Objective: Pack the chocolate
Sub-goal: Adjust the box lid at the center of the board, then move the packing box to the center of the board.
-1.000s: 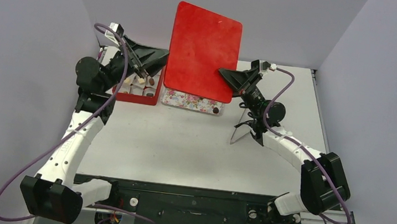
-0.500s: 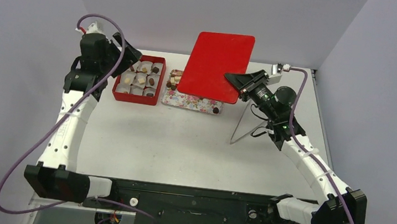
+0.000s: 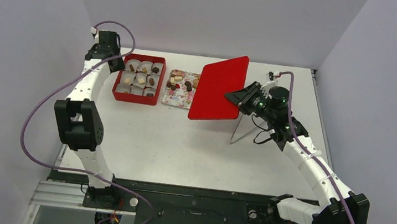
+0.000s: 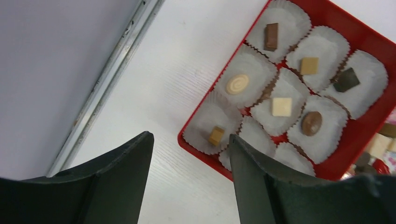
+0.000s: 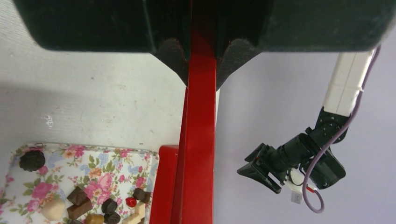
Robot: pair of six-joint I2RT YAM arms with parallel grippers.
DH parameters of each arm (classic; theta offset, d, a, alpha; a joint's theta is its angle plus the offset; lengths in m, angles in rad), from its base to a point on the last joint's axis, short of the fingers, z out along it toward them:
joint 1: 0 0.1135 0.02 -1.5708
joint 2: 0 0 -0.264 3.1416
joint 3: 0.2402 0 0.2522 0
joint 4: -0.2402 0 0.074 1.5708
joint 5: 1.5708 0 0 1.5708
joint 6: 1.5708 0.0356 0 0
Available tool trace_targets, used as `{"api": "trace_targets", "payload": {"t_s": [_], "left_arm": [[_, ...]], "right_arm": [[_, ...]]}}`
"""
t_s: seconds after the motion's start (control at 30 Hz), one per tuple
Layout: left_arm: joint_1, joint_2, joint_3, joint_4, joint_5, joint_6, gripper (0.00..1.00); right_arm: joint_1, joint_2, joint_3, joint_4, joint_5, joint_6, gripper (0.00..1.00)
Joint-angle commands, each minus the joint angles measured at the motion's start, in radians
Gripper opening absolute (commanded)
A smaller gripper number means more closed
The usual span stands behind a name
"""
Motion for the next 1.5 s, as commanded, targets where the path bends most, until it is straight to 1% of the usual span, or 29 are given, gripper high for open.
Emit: {"api": "trace_targets", "payload": {"t_s": [0.0, 0.1, 0.27, 0.53, 0.83, 0.97, 1.07, 1.17, 1.2, 1.37, 1.47], "left_arm": [[0.035, 0.076, 0.071, 0.019, -0.007, 0.054, 0.56], [0.051, 0.132, 0.067, 0.025, 0.02, 0.048, 0.53], [0.081, 0.163, 0.03, 0.057, 0.089, 0.028, 0.51], [0.099, 0.188, -0.018, 0.054, 0.114, 0.005, 0.41], [0.101, 0.204, -0.047, 0.05, 0.136, -0.008, 0.31], [0.1, 0.197, -0.06, 0.031, 0.122, -0.022, 0.26], [0.101, 0.168, -0.083, 0.009, 0.105, -0.042, 0.2], [0.098, 0.131, -0.116, 0.0, 0.098, -0.058, 0.16], [0.097, 0.117, -0.129, -0.006, 0.096, -0.061, 0.13], [0.084, 0.043, -0.201, -0.047, 0.073, -0.086, 0.03], [0.075, -0.024, -0.265, -0.075, 0.071, -0.105, 0.0]], "right_arm": [[-0.001, -0.032, 0.035, 0.02, -0.003, -0.057, 0.0], [-0.002, -0.017, 0.031, 0.032, -0.018, -0.057, 0.0], [-0.001, 0.008, 0.037, 0.05, -0.043, -0.067, 0.0], [-0.003, 0.036, 0.037, 0.081, -0.068, -0.065, 0.0], [-0.005, 0.023, 0.026, 0.09, -0.071, -0.069, 0.0], [-0.005, 0.015, 0.019, 0.091, -0.071, -0.069, 0.0], [-0.005, 0.01, 0.014, 0.091, -0.068, -0.069, 0.0], [-0.005, 0.006, 0.009, 0.092, -0.071, -0.069, 0.0], [-0.005, 0.003, 0.006, 0.092, -0.073, -0.069, 0.0], [-0.005, -0.006, -0.006, 0.093, -0.08, -0.072, 0.0], [-0.005, -0.005, -0.006, 0.093, -0.092, -0.073, 0.0]]}}
